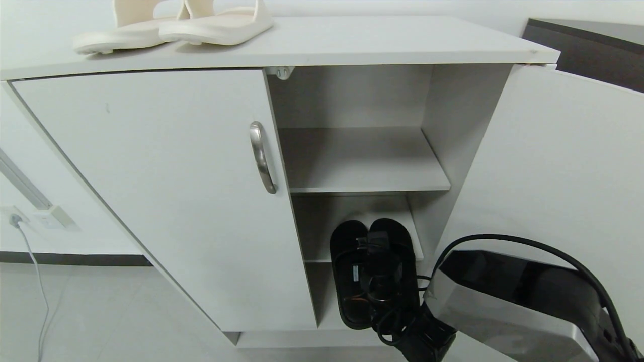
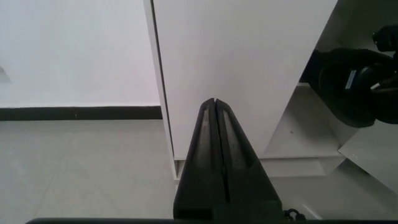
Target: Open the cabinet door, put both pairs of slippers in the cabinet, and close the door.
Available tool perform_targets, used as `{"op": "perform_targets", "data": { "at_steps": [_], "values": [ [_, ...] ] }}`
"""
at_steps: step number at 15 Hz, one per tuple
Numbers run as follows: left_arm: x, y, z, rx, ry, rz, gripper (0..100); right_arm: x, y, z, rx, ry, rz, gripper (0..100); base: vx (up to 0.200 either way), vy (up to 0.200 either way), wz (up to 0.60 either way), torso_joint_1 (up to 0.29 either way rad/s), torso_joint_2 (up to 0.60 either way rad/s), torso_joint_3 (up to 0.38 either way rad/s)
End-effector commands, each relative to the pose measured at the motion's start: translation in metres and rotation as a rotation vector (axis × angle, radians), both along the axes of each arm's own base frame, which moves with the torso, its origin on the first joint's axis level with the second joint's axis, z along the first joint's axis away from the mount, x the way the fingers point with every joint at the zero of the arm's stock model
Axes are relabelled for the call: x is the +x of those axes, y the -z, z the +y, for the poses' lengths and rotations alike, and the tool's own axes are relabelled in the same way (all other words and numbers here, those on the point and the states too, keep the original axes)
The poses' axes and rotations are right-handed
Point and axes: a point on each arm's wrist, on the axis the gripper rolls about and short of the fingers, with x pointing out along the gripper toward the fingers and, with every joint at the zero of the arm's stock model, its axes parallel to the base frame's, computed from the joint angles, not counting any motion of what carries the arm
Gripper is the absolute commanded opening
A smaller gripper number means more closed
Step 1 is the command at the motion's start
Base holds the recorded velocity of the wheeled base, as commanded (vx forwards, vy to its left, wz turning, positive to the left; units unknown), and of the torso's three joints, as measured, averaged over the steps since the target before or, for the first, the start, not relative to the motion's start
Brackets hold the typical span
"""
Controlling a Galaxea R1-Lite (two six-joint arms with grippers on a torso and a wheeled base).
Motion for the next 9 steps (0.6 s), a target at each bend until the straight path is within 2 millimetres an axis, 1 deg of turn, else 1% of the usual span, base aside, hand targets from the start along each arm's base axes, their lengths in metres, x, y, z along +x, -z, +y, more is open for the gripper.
{"op": "perform_targets", "data": {
  "at_steps": [1,3,4,5,6,9],
  "values": [
    [0.0,0.0,0.0,0.0,-0.001,0.001,0,0.018,0.0,0.003,0.004,0.024,-0.002,0,0.0,0.0,0.0,0.0,0.0,0.0],
    [0.0,0.0,0.0,0.0,-0.001,0.001,0,0.033,-0.002,0.007,0.003,0.039,-0.001,0,0.0,0.0,0.0,0.0,0.0,0.0],
    [0.0,0.0,0.0,-0.002,-0.001,0.001,0,0.045,-0.004,0.009,0.007,0.053,-0.006,0,0.0,0.0,0.0,0.0,0.0,0.0],
    [0.0,0.0,0.0,-0.002,-0.001,0.001,0,0.049,-0.005,0.01,0.008,0.057,-0.007,0,0.0,0.0,0.0,0.0,0.0,0.0],
    [0.0,0.0,0.0,-0.002,-0.003,0.001,0,0.059,-0.009,0.012,0.011,0.068,-0.01,0,0.0,0.0,0.0,0.0,0.0,0.0],
    [0.0,0.0,0.0,-0.002,-0.003,0.001,0,0.075,-0.025,0.014,0.009,0.076,-0.006,0,0.0,0.0,0.0,0.0,0.0,0.0]
  ]
}}
